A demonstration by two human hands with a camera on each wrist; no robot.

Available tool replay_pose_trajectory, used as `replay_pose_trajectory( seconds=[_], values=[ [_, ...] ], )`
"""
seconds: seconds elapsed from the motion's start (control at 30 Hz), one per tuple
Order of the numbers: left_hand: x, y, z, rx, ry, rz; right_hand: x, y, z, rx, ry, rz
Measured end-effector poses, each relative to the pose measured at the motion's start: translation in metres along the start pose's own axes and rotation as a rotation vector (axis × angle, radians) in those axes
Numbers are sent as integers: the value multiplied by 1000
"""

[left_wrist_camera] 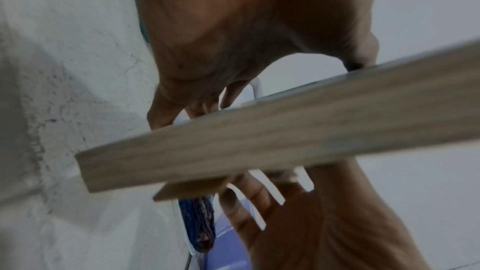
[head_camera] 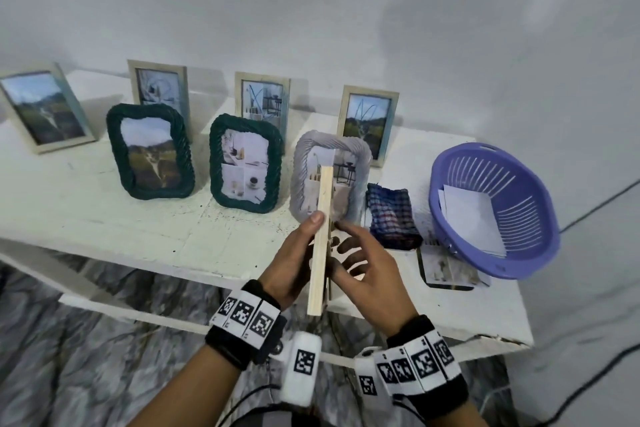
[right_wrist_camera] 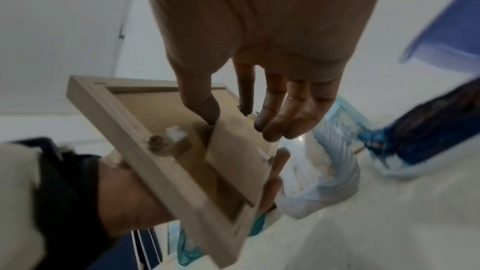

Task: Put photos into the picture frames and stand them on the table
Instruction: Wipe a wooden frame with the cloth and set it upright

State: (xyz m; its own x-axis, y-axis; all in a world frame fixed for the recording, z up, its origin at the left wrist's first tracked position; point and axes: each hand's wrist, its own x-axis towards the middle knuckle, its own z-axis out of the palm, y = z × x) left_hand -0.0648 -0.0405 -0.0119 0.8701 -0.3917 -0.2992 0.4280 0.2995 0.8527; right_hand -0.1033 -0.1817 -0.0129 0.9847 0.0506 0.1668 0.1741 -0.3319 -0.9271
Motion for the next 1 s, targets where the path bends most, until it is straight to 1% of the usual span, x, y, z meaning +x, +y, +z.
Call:
replay_pose_trajectory(
  seconds=[0.1,0.17,0.2,0.23,0.27,0.3,0.33,0.4,0.43,0.47,0.53,0.6,0.7,0.8,0.9,1.0],
  values=[
    [0,0,-6,95,49,32,1,1,-7,-362,46,-117],
    [-2,0,-10,153,58,39,3,0,-9,-574,116,-222],
    [-4,2,-11,169,71,35,3,-1,-8,-675,148,-249],
    [-5,2,-13,173,90,35,3,-1,-7,-761,176,-241],
    [-6,2,-15,178,108,38,1,-2,-5,-808,197,-202],
    [-6,2,-17,186,119,46,0,-5,-2,-790,190,-140],
    [-5,1,-18,207,129,57,-2,-8,0,-693,162,-62],
    [-8,2,-21,251,136,100,-4,-13,7,-283,51,126],
    [-9,2,-24,265,139,117,-3,-17,10,-74,15,217],
    [-12,4,-28,265,142,127,-2,-20,12,86,3,302],
    [-18,8,-40,248,171,123,1,-16,13,341,-3,443],
    [-25,12,-54,239,197,63,4,-10,17,497,-8,521],
    [-34,24,-73,170,184,-25,11,-6,32,644,-1,574],
    [-39,37,-104,82,189,-87,23,-9,58,713,-96,573],
    [-43,50,-144,38,180,-103,39,-17,94,662,-203,567],
    [-49,66,-190,31,242,-61,59,-30,143,564,-277,512]
  ],
)
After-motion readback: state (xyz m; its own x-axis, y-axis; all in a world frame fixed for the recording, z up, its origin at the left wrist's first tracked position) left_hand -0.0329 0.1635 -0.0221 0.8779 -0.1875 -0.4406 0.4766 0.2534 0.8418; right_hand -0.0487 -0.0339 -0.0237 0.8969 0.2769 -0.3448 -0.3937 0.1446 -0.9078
